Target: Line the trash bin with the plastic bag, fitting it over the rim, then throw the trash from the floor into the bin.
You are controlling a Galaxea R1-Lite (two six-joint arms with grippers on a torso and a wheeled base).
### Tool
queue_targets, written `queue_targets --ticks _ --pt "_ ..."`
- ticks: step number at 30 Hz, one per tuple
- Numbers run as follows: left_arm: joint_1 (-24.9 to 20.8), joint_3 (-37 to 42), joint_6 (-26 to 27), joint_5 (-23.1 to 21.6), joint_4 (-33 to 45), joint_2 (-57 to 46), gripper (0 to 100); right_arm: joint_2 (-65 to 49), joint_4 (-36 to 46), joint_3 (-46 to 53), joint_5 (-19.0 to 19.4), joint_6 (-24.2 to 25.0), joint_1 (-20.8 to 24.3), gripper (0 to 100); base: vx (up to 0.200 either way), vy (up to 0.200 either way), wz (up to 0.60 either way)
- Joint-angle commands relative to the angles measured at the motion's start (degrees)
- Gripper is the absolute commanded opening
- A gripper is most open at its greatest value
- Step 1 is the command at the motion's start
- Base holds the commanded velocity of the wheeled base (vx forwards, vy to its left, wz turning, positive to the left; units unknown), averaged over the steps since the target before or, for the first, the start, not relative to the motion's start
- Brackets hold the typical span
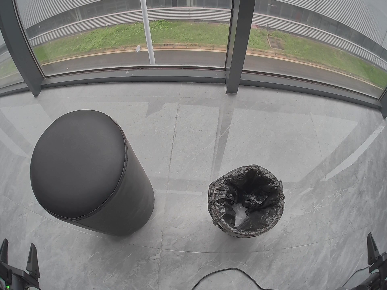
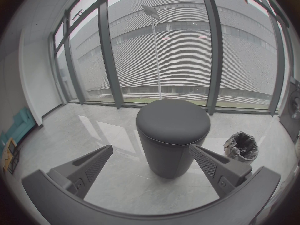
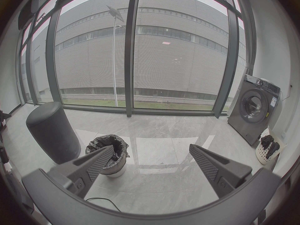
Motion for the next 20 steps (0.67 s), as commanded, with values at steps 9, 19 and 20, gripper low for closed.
queue_targets --ticks 9,19,20 --pt "-0.02 -1.10 -1.18 -20.49 6.00 0.08 100 -0.42 -0.35 0.20 0.67 3.32 -0.04 100 0.000 0.000 0.00" --pt "0.07 1.01 0.93 -4.41 3.54 -0.01 100 -0.51 -0.44 0.29 0.58 3.40 -0.04 100 0.000 0.000 0.00" --pt "-0.02 1.01 0.84 -5.29 4.42 0.08 100 -0.51 -0.44 0.20 0.67 3.32 -0.04 100 0.000 0.000 0.00"
